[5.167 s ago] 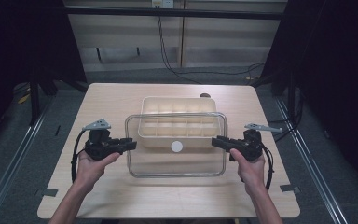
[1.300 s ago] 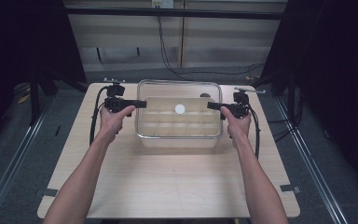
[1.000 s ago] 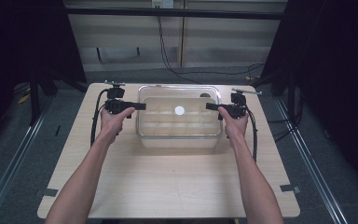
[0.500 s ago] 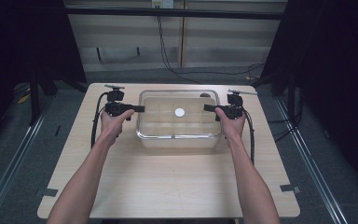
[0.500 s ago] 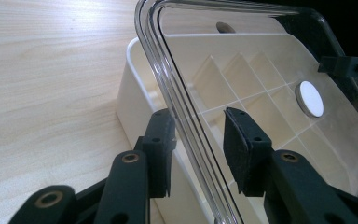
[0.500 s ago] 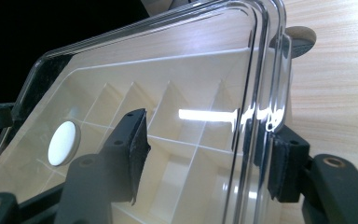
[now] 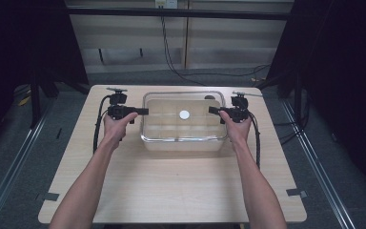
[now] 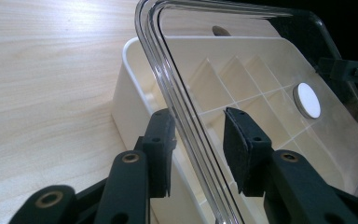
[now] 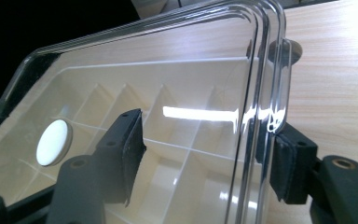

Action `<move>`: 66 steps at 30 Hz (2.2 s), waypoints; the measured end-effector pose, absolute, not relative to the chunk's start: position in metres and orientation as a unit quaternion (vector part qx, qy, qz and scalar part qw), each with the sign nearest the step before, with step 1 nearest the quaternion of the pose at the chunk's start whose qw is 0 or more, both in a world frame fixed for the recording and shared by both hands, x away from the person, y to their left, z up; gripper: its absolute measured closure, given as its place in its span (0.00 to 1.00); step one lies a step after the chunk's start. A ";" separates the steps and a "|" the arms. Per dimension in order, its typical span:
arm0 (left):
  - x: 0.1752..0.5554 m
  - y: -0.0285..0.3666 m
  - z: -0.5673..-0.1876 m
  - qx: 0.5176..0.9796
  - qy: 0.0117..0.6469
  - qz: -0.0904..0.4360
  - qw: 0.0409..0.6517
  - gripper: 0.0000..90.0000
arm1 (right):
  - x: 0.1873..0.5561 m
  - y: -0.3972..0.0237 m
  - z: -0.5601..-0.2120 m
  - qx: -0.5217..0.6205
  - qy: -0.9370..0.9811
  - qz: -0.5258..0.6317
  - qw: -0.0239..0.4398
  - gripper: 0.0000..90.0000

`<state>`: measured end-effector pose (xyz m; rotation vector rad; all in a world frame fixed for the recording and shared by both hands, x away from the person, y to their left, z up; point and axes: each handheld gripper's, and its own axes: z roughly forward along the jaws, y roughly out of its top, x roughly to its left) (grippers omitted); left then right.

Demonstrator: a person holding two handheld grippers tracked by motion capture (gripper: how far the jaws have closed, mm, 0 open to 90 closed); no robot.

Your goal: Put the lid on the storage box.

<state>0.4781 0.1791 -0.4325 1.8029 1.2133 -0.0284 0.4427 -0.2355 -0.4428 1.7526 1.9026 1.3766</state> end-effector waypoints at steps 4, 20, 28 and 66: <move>0.478 0.180 -0.435 0.732 0.494 -0.016 0.468 0.70 | 0.442 -0.234 -0.443 0.593 0.649 0.463 0.113 0.38; 0.482 0.178 -0.449 0.730 0.506 -0.035 0.459 0.65 | 0.444 -0.240 -0.453 0.618 0.651 0.431 0.094 0.39; 0.477 0.185 -0.444 0.727 0.509 -0.023 0.460 0.55 | 0.437 -0.246 -0.453 0.613 0.654 0.434 0.089 0.40; 0.467 0.176 -0.437 0.757 0.486 0.041 0.435 0.79 | 0.409 -0.225 -0.443 0.599 0.693 0.383 0.118 0.30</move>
